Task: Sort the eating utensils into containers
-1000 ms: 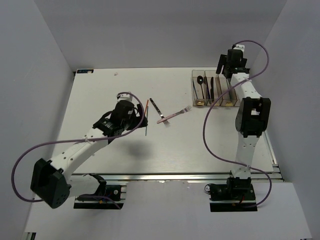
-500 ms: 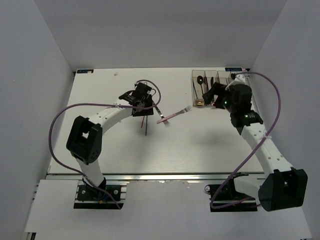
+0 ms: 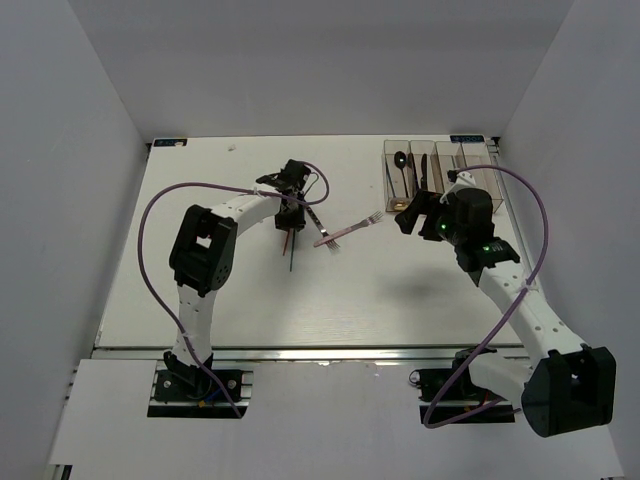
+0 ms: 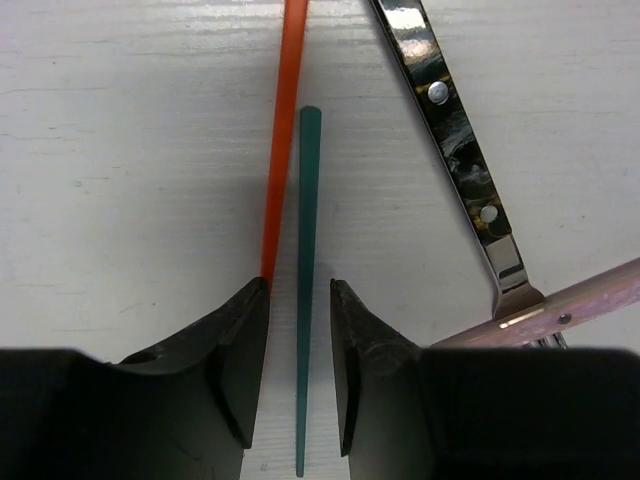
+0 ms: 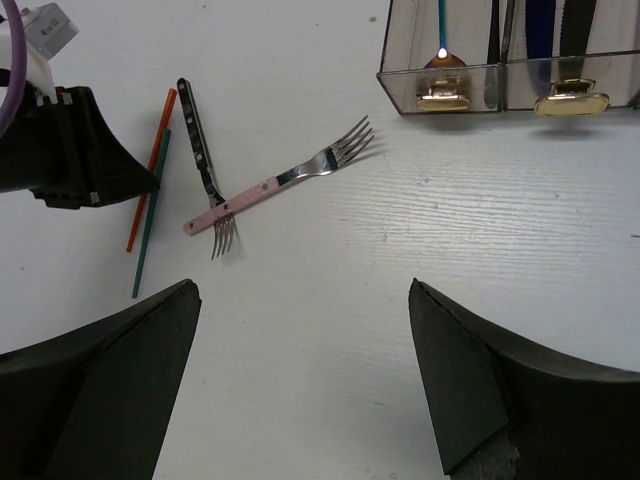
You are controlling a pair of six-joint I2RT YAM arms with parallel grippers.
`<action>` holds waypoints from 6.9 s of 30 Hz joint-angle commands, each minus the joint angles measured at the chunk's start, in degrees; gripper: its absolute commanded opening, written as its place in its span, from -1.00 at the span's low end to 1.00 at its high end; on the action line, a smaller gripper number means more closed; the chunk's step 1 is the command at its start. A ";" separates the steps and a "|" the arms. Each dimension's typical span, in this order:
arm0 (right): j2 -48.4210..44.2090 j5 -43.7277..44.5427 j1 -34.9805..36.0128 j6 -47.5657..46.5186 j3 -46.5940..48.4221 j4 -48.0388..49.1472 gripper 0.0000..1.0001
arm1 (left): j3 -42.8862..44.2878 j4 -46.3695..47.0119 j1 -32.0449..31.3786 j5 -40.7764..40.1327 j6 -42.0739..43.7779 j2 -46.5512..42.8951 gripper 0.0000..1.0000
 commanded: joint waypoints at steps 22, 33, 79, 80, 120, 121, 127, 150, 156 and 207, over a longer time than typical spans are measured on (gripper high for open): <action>-1.96 -0.92 1.53 0.02 0.30 1.60 0.79 | 0.08 -1.90 -1.50 0.36 0.74 -2.01 -0.18; -1.61 0.22 1.97 0.20 0.12 1.78 0.79 | -2.11 -3.57 -2.64 -4.39 -1.46 0.63 -0.27; 14.03 1.99 21.31 18.92 -1.02 32.98 -0.86 | -48.43 75.86 -5.10 49.48 -27.29 -36.20 -1.00; 14.03 1.19 21.31 18.92 -0.85 33.06 -1.00 | -48.79 76.23 -5.10 49.49 -27.91 -36.11 -1.00; 65.64 23.77 -13.06 -18.53 69.73 -3.32 0.79 | -27.18 10.50 -5.01 -7.63 -9.19 -38.23 0.96; 64.93 24.12 -13.06 -18.00 69.82 -4.02 0.79 | -26.56 10.75 -5.01 -9.73 -9.02 -37.52 0.96; 54.66 22.20 -13.06 -8.08 66.50 -11.31 0.79 | -18.31 11.64 -3.26 -10.81 -4.11 -23.93 0.95; 17.99 -0.22 -8.40 -2.09 18.31 3.89 0.79 | 7.72 -6.03 2.90 0.63 4.17 6.43 -0.14; 16.06 -1.80 -8.22 -1.56 17.00 4.24 0.79 | 2.37 -4.81 2.46 0.80 2.33 8.54 -0.42; 22.71 10.75 15.71 -5.10 16.51 17.37 -1.00 | -45.73 49.47 -1.06 26.66 -14.04 -39.18 0.96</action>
